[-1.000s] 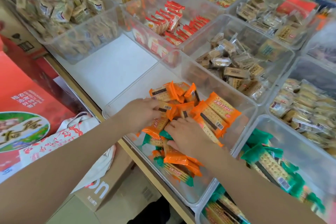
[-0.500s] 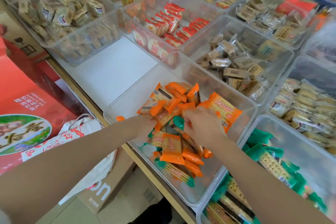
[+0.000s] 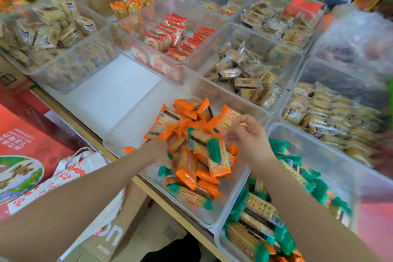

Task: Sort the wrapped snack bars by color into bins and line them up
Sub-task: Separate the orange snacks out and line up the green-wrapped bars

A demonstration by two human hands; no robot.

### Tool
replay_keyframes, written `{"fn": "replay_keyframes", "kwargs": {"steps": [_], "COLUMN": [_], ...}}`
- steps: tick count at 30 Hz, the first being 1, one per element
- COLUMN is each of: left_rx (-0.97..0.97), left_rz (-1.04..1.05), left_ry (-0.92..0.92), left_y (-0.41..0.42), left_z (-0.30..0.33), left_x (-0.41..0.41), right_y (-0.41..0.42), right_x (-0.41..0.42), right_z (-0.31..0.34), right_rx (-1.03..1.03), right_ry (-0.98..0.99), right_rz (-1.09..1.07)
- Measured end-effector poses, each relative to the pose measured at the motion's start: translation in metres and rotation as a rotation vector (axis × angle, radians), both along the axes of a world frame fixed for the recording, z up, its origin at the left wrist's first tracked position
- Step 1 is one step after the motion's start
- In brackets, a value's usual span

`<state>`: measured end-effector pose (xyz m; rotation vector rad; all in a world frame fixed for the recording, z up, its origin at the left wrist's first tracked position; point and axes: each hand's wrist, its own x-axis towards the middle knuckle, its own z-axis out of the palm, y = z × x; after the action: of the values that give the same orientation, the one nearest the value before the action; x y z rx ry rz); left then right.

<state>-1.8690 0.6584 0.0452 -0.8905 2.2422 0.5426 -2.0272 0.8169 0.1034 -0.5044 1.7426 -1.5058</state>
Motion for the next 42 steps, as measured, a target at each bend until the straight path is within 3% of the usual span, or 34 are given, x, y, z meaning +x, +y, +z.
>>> {"fn": "replay_keyframes", "kwargs": {"steps": [2,5,8,10,12,15,17,21,26,29,33,35,39,42], "left_rx": [-0.006,0.052,0.059,0.028,0.004,0.029,0.077,0.386,0.516,0.537,0.613,0.516,0.302,0.067], "left_rz": [0.144,0.375,0.379,0.432,0.529,0.72,0.849,0.968,0.705,0.497,0.367,0.29,0.21,0.07], "left_ry": [0.221,0.535,0.628,0.692,0.806,0.966,1.07,1.206,1.179,1.098,1.034,1.019,1.035,0.955], "left_y": [0.005,0.019,0.033,0.036,0.037,0.039,0.043,0.059,0.095,0.125,0.162,0.173,0.191,0.197], "left_z": [0.017,0.036,0.043,0.042,0.044,0.052,0.06,0.073,0.08,0.083,0.083,0.079,0.07,0.056], "left_x": [0.007,0.017,0.025,0.03,0.035,0.039,0.039,0.024,-0.007,-0.027,-0.052,-0.065,-0.086,-0.095], "right_y": [0.011,0.017,0.005,-0.004,-0.009,-0.007,-0.003,0.026,0.099,0.127,0.132,0.137,0.183,0.238], "right_x": [-0.004,0.001,0.02,0.033,0.046,0.056,0.053,0.026,-0.022,-0.049,-0.068,-0.071,-0.071,-0.062], "right_z": [0.0,-0.005,-0.008,-0.011,-0.018,-0.024,-0.02,0.005,0.025,0.017,-0.003,-0.006,0.002,-0.009], "right_rx": [0.024,0.188,0.346,0.42,0.49,0.491,0.424,0.262,0.341,0.419,0.555,0.575,0.497,0.6], "right_ry": [0.035,0.216,0.548,0.771,0.858,0.861,0.715,0.499,0.686,0.654,0.617,0.669,0.821,0.857], "right_rz": [0.02,0.265,0.536,0.587,0.59,0.569,0.497,0.228,0.054,-0.048,0.141,0.176,-0.086,0.038]}}
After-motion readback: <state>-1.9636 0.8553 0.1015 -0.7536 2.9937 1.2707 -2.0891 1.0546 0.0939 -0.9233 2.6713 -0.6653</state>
